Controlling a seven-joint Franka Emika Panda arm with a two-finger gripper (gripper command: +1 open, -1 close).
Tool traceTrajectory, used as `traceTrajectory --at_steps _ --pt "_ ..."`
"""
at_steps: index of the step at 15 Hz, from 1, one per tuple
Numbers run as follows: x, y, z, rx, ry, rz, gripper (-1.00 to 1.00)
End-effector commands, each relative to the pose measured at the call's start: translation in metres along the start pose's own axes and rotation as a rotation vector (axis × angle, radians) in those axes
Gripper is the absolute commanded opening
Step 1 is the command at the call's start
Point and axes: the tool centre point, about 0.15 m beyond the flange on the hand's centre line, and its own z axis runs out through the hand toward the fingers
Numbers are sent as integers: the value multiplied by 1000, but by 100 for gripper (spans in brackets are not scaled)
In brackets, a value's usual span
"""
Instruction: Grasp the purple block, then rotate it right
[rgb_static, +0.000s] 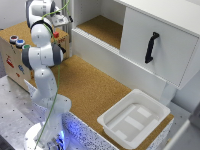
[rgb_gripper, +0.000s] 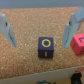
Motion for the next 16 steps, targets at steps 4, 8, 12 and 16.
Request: traceTrajectory --at_steps 4,8,12,16 --pt "24 9 31 43 -215 -120 100" --pt "33 29 37 49 -170 -45 100" --pt "44 36 39 58 -147 -3 100" --pt "46 38 47 75 -150 20 -100"
